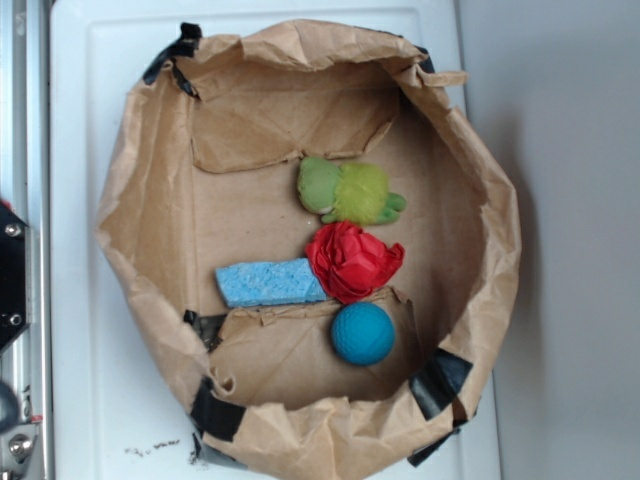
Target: Grab the blue sponge.
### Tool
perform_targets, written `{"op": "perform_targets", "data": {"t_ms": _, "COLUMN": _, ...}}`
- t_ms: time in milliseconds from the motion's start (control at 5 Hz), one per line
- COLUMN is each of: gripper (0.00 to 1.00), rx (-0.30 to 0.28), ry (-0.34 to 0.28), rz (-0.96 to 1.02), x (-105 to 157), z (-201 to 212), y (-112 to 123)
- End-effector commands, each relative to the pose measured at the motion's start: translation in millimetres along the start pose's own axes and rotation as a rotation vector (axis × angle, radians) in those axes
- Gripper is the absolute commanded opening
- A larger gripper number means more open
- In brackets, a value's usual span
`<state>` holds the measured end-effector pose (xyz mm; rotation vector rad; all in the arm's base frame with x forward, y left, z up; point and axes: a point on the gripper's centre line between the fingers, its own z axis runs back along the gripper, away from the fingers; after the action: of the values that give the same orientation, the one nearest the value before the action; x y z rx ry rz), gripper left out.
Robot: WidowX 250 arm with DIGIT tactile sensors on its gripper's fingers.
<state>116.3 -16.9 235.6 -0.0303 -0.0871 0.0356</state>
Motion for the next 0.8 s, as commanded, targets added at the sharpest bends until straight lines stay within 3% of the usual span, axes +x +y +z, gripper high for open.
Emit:
{"op": "perform_targets", "data": {"t_ms": 0, "gripper": 1.00, "rx": 0.000, "ry": 0.000, "rz": 0.000, "x": 0.0, "z": 0.0, "y": 0.0}}
{"op": "perform_targets", "data": {"t_ms": 200, "gripper": 1.00, "rx": -0.024, "ry": -0.043, "rz": 0.028, "x": 47.8, "z": -17.7, "y": -12.1}}
{"op": "perform_targets", "data": {"t_ms": 400, "gripper": 1.00, "rx": 0.004, "ry": -0.099, "rz": 0.074, "x": 64.7, "z": -30.8, "y": -11.6}}
{"op": "perform_targets", "data": {"t_ms": 600, "gripper": 1.00, "rx": 0.083, "ry": -0.114, "rz": 0.120, "x": 86.0, "z": -49.7, "y": -6.2}}
